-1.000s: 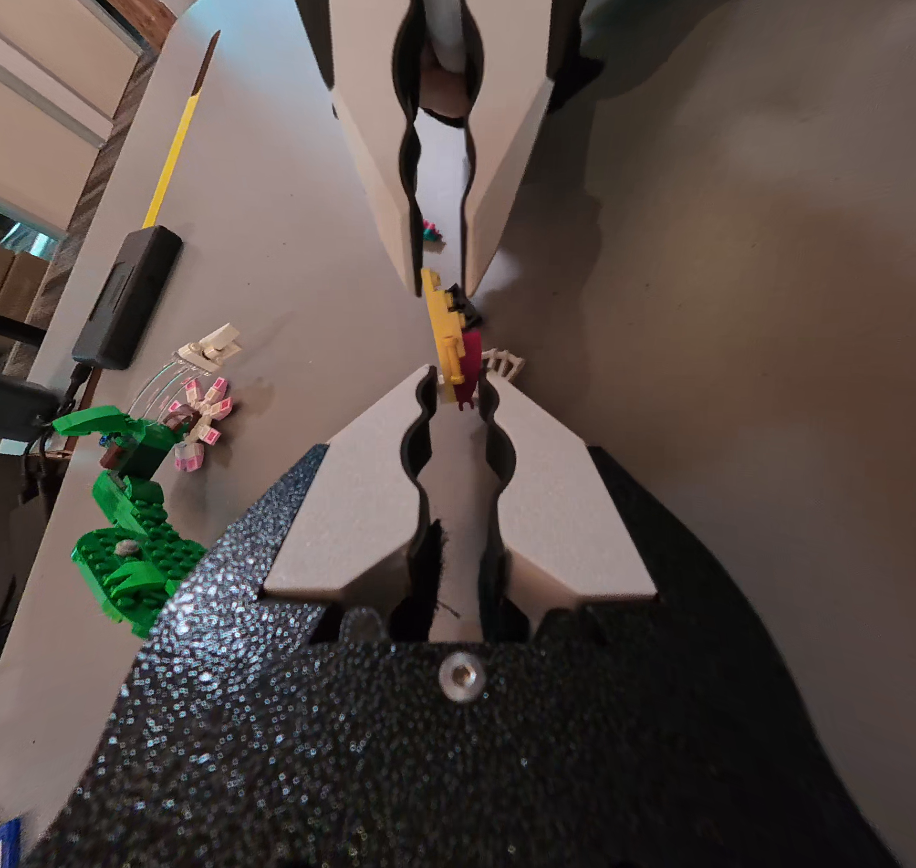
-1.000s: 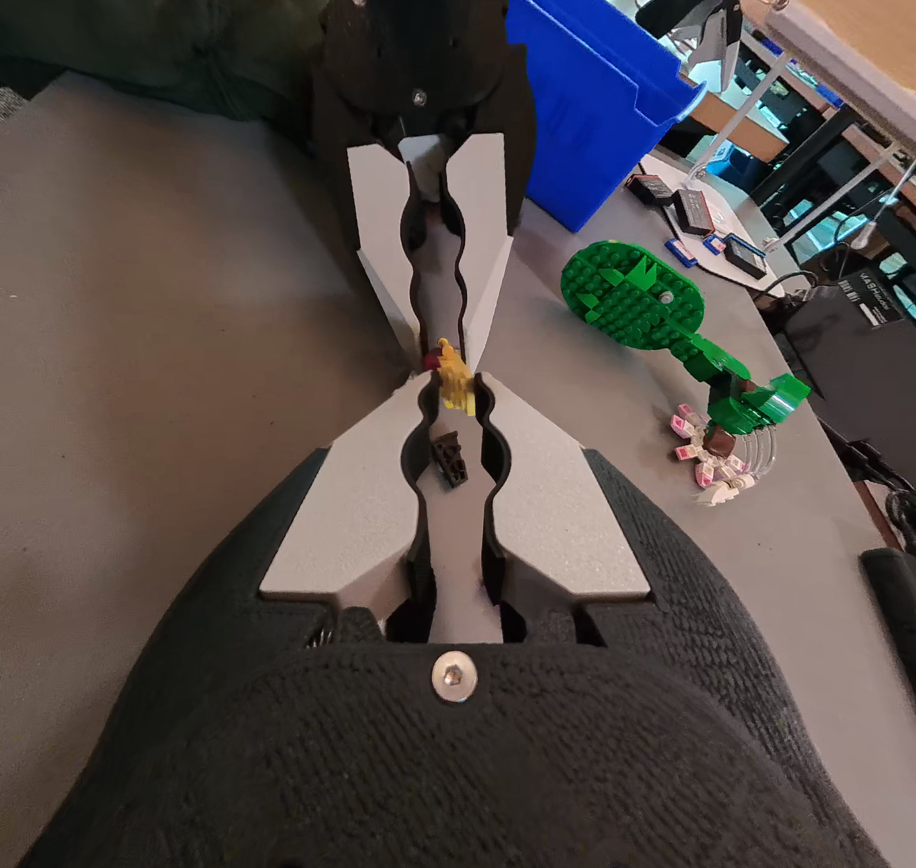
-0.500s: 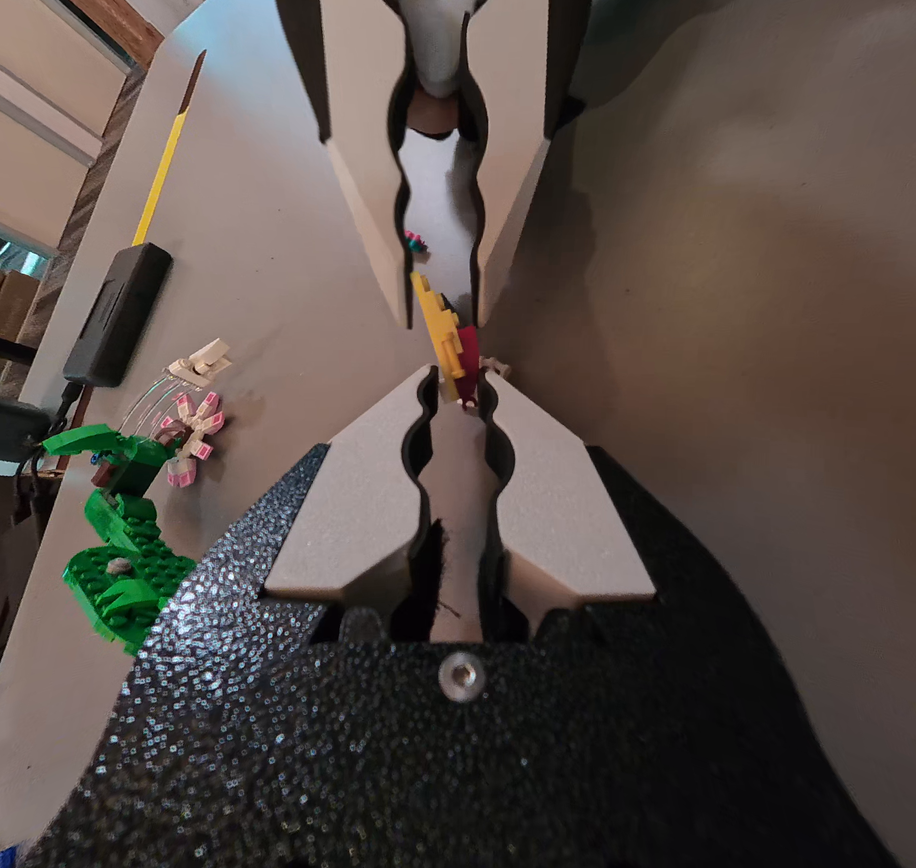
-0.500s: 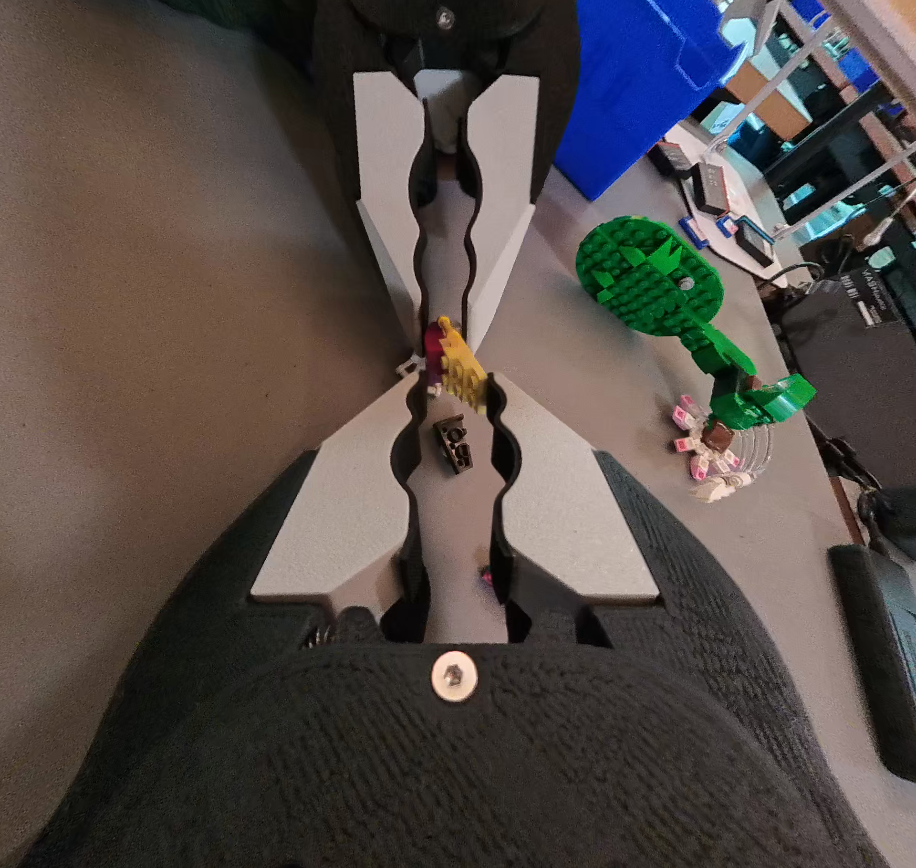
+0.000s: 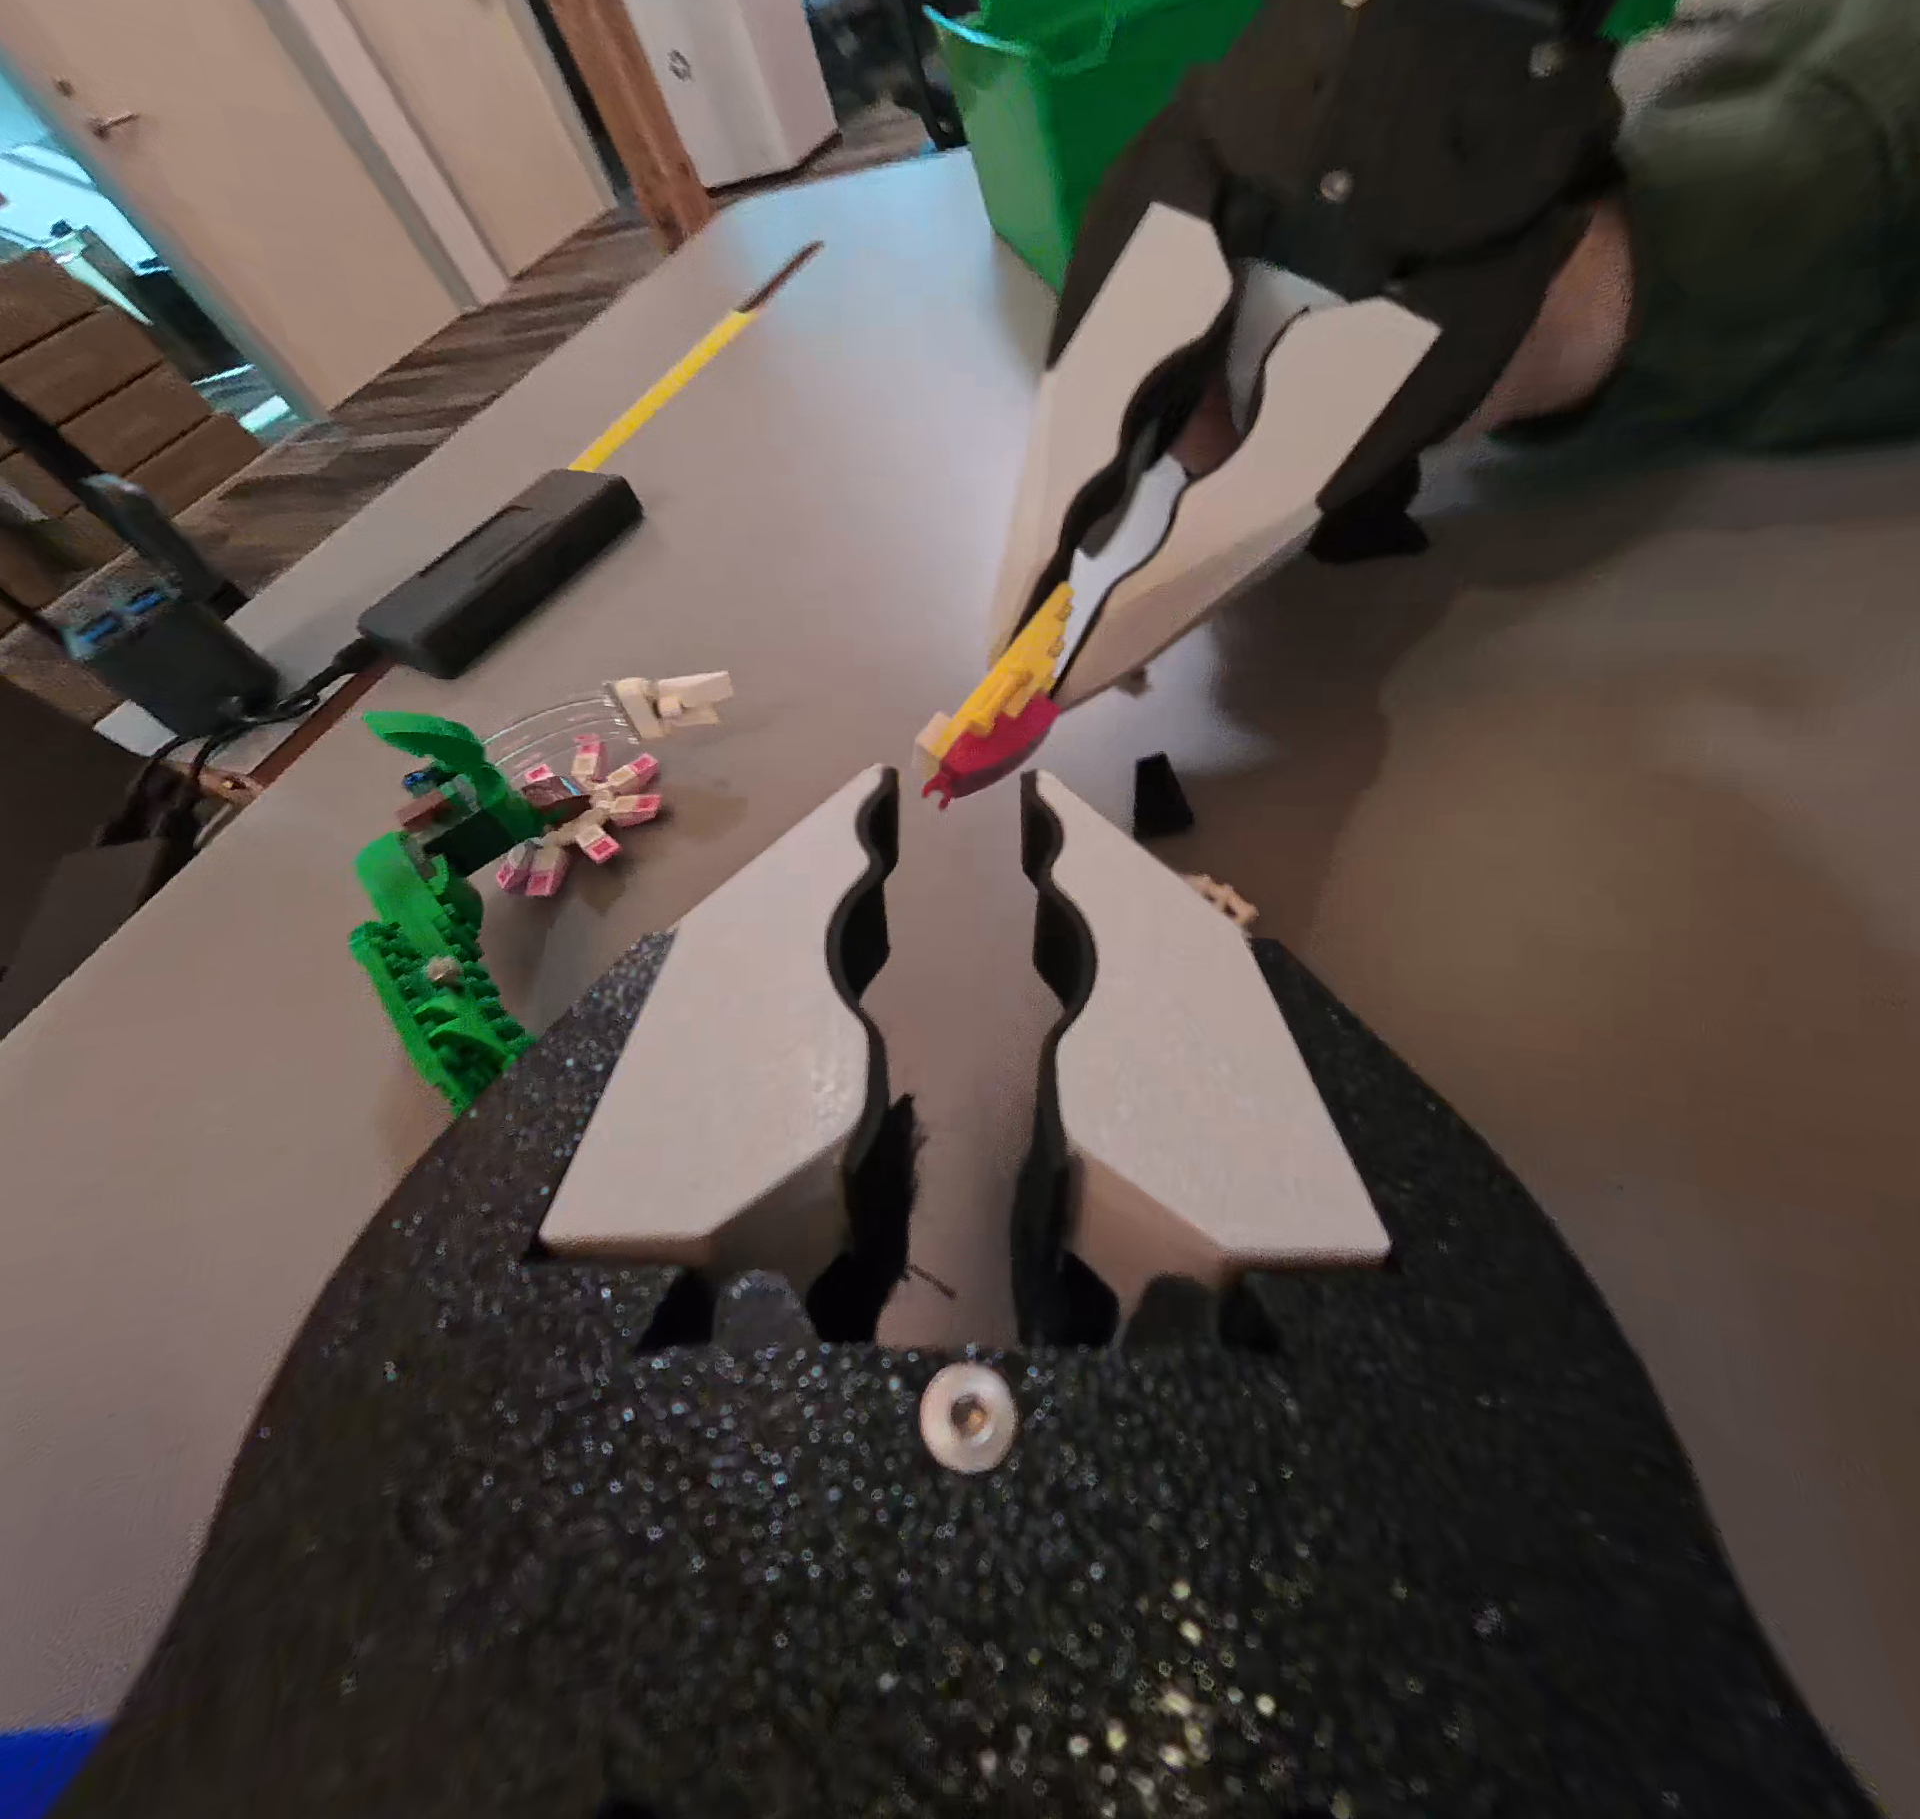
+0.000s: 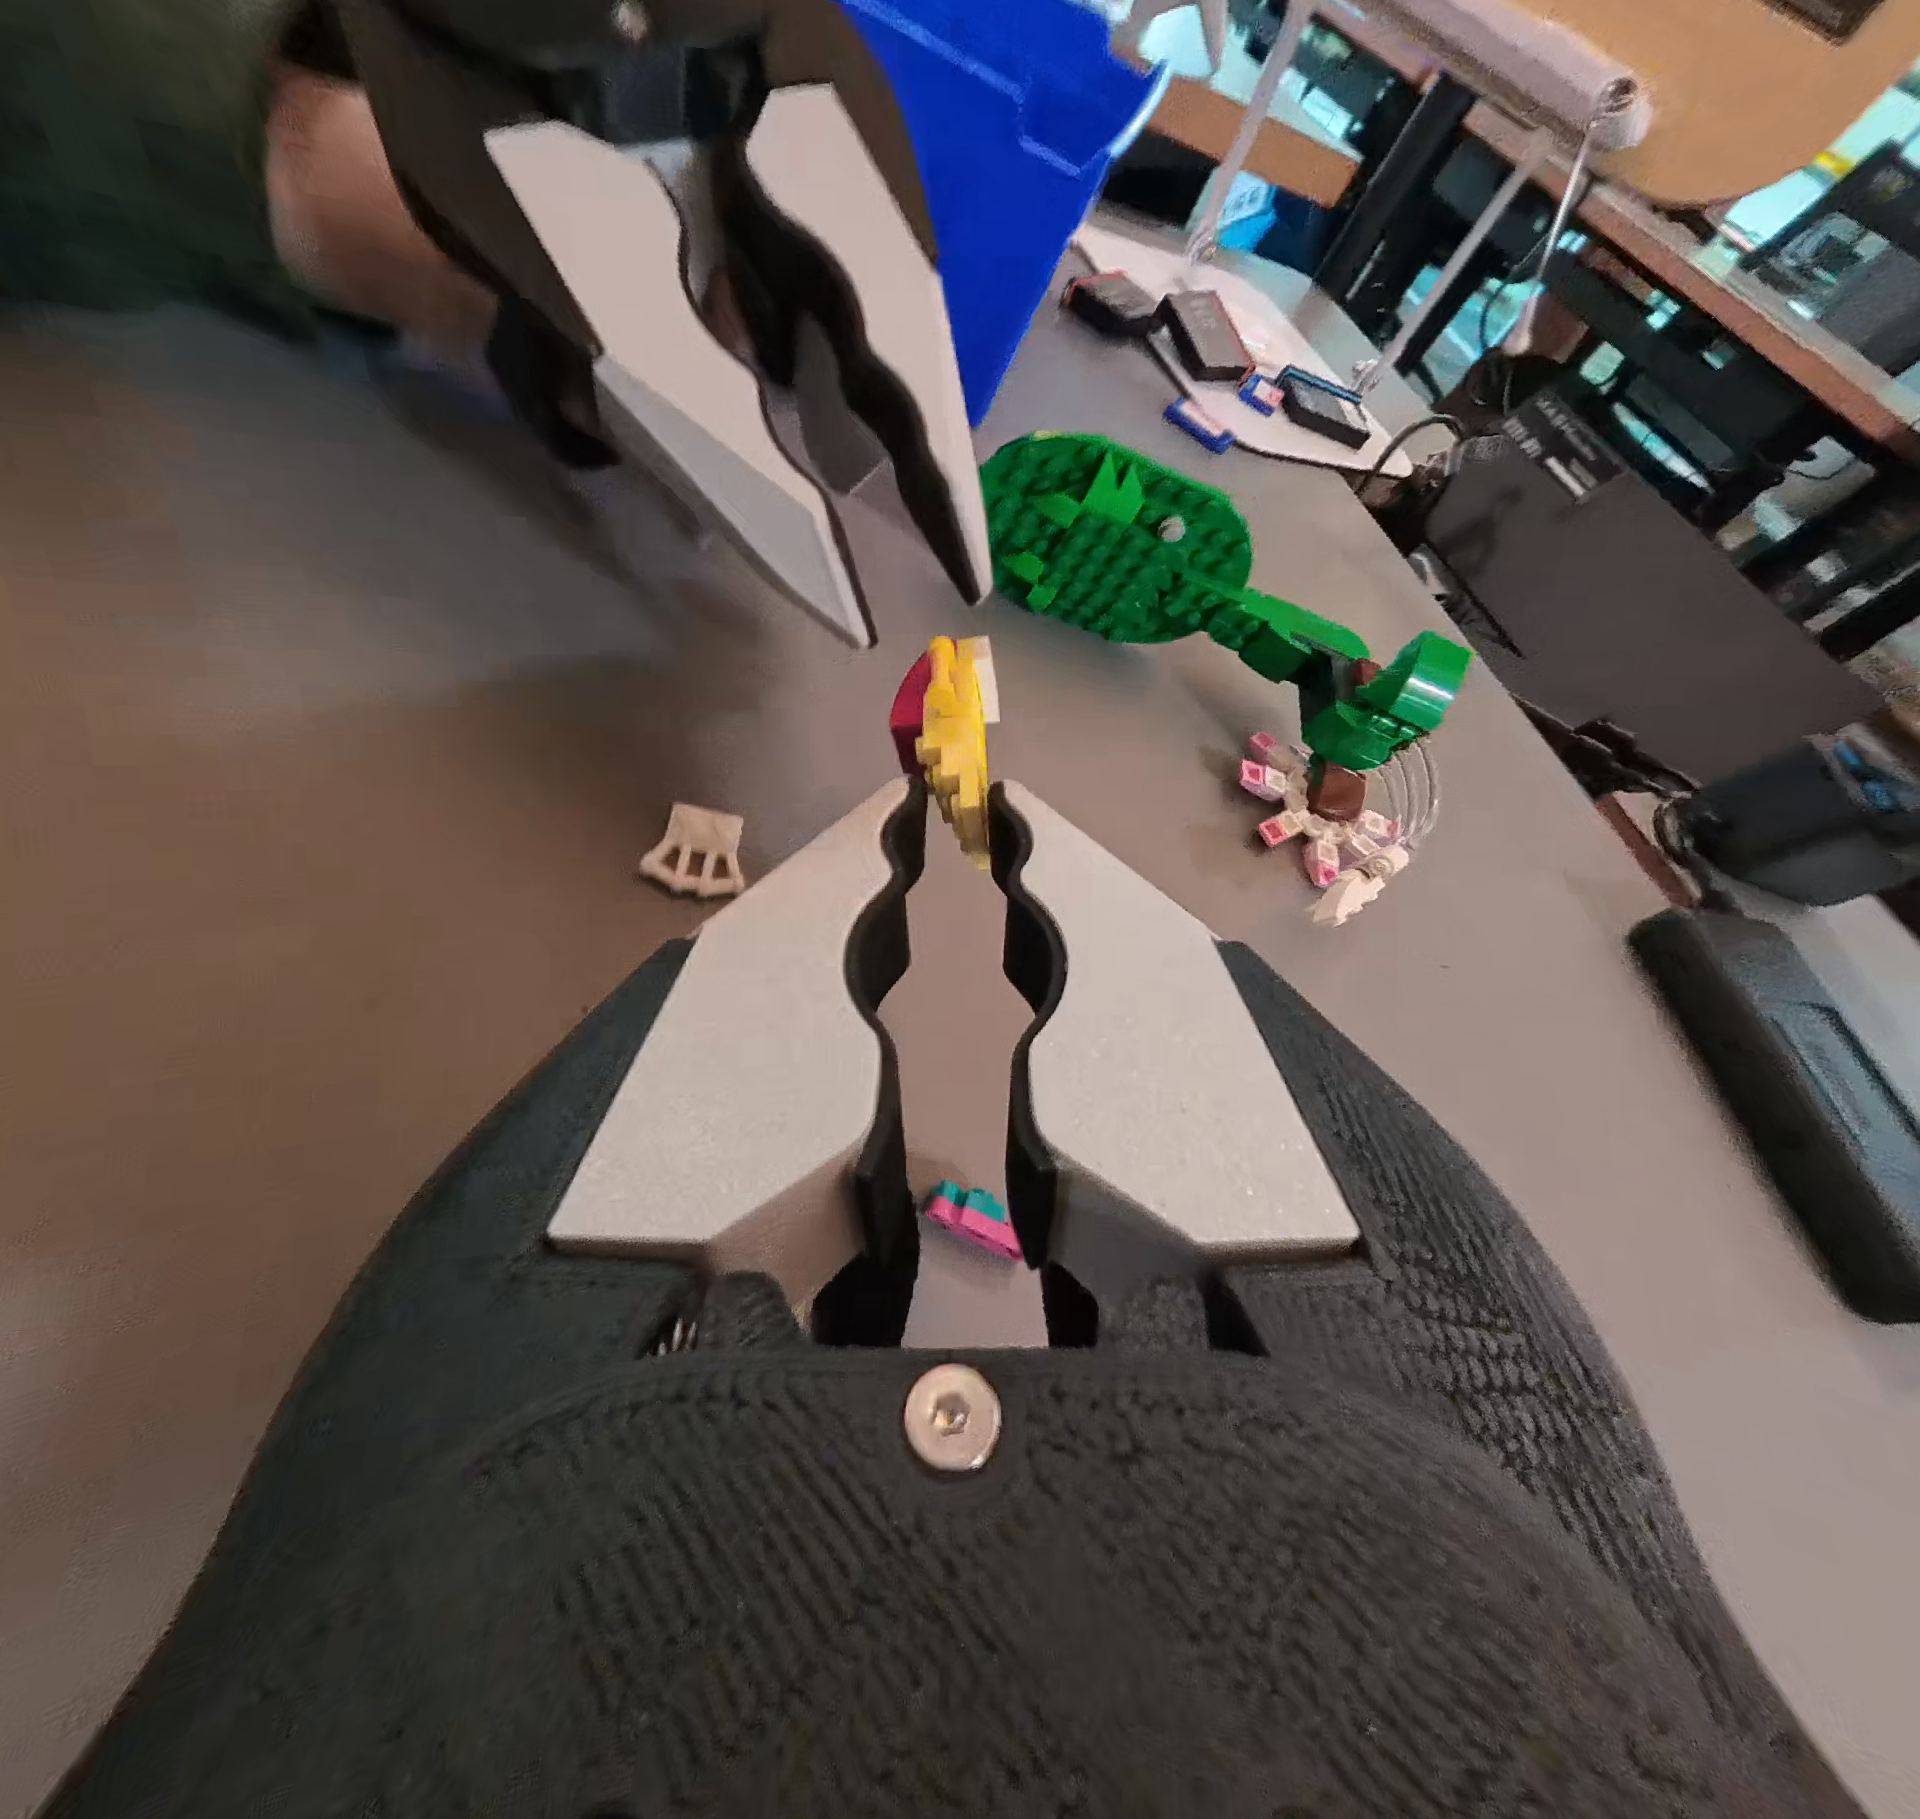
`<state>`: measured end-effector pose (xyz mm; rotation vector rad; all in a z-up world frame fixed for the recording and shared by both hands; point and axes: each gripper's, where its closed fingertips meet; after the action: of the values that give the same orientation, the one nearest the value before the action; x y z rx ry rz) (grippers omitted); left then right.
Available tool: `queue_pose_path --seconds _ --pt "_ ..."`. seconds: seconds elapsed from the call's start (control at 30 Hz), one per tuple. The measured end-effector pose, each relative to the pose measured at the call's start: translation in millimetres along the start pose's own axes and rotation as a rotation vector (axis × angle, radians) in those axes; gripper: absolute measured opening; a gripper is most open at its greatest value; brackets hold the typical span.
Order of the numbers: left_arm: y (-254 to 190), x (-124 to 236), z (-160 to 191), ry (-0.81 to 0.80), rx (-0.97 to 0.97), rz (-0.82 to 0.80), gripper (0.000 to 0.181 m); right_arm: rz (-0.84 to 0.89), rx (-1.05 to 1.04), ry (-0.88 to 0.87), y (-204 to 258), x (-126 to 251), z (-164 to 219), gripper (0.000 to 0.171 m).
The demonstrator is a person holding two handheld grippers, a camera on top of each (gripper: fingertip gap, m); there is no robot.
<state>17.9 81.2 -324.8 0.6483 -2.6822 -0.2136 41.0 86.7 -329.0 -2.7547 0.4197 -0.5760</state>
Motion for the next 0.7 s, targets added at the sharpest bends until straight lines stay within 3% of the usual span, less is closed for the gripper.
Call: queue_pose_path --seconds 0.13,0.33,0.5,0.7 --pt "12 5 -12 -0.052 0.012 -0.093 0.035 -0.028 -0.241 -0.076 -5 2 -11 0.010" --pt "-4 2 -17 0.022 -0.516 -0.240 0.034 -0.169 -0.640 -0.141 1 0 -19 0.009" --pt "-9 -6 -7 0.124 -0.786 -0.288 0.027 -0.213 -0.710 -0.114 6 -3 -13 0.009" --pt "-11 -11 1 0.179 -0.878 -0.280 0.020 -0.239 -0.722 -0.061 12 -7 -6 0.009"
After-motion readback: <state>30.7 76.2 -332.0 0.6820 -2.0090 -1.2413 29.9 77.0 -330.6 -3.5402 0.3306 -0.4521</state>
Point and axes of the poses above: each gripper's, where its closed fingertips meet, x back along the fingers, z out of its underside, y = z × x across the jaws, and after that the axes turned 1 degree about x, right-handed
